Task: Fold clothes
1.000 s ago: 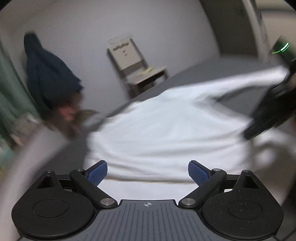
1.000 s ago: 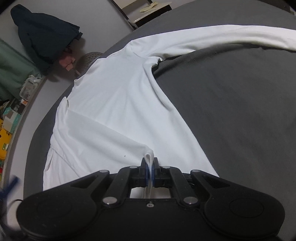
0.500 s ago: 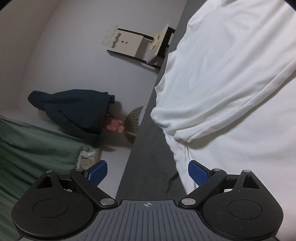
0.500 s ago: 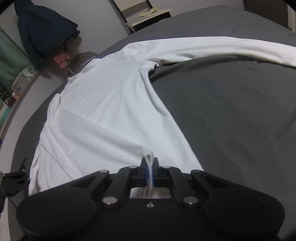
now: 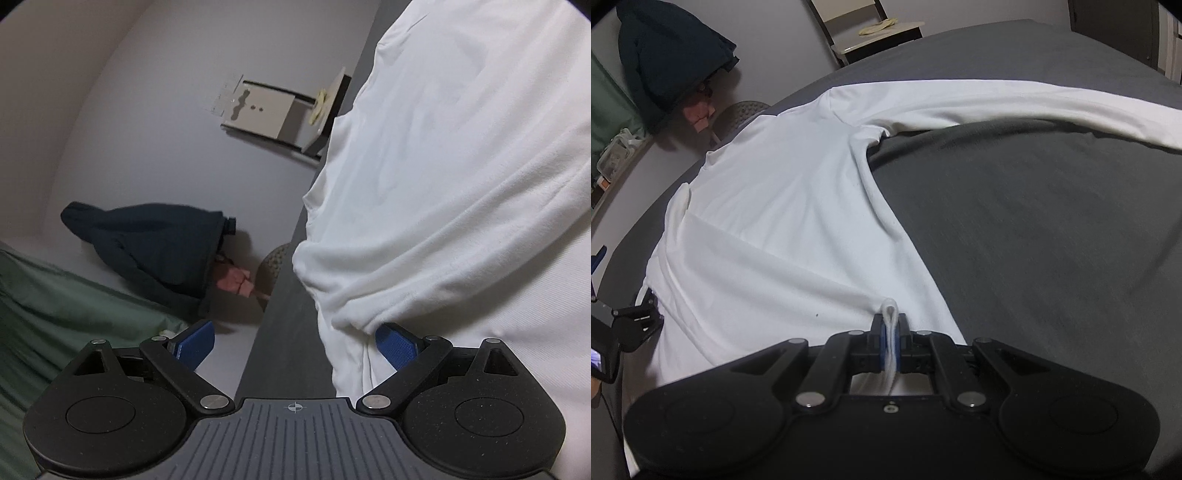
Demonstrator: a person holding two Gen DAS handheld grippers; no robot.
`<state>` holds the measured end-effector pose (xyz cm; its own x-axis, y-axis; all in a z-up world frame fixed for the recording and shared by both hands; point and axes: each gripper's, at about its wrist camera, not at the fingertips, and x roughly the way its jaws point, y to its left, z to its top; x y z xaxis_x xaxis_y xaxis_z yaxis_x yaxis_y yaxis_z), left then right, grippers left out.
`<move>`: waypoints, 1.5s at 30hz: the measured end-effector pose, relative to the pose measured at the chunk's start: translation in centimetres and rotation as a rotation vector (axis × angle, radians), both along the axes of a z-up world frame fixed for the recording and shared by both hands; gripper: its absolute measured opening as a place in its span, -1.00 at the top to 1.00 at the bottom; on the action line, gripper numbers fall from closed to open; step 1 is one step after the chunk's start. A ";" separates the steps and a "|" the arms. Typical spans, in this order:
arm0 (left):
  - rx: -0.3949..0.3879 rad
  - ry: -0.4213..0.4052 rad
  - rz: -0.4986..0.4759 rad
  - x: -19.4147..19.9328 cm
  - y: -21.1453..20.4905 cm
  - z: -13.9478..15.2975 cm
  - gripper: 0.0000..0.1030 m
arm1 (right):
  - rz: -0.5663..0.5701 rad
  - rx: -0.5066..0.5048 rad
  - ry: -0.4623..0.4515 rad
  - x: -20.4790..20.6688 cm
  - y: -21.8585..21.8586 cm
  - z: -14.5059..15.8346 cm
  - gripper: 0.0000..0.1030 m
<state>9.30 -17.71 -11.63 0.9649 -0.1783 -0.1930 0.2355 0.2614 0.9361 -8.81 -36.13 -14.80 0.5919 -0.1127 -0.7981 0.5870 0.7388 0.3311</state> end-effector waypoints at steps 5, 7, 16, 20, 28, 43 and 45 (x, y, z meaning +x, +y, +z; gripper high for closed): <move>0.024 -0.032 0.027 2.0 -1.2 -0.2 -0.84 | -0.004 0.016 -0.007 -0.1 -0.3 0.0 0.90; 0.035 -0.049 0.041 2.6 -1.6 -0.3 -0.84 | -0.002 0.017 -0.006 -0.1 -0.2 0.0 0.89; 0.100 -0.083 0.134 4.9 -0.4 -0.4 -0.84 | 0.006 0.078 -0.047 -0.7 -0.6 0.6 0.89; 0.053 -0.046 0.280 7.6 2.1 0.6 -0.84 | 0.010 0.113 -0.064 -0.9 -0.9 0.8 0.89; -0.114 0.162 -0.013 4.5 4.4 3.1 -0.84 | 0.010 0.154 -0.058 -0.6 -1.2 0.5 0.89; 0.240 0.153 -0.121 4.9 -0.3 -0.6 -0.05 | 0.008 0.176 -0.049 -0.6 -1.4 0.3 0.86; 0.244 0.157 -0.091 5.3 -1.0 -1.0 0.06 | 0.010 0.177 -0.051 -0.6 -1.5 0.3 0.85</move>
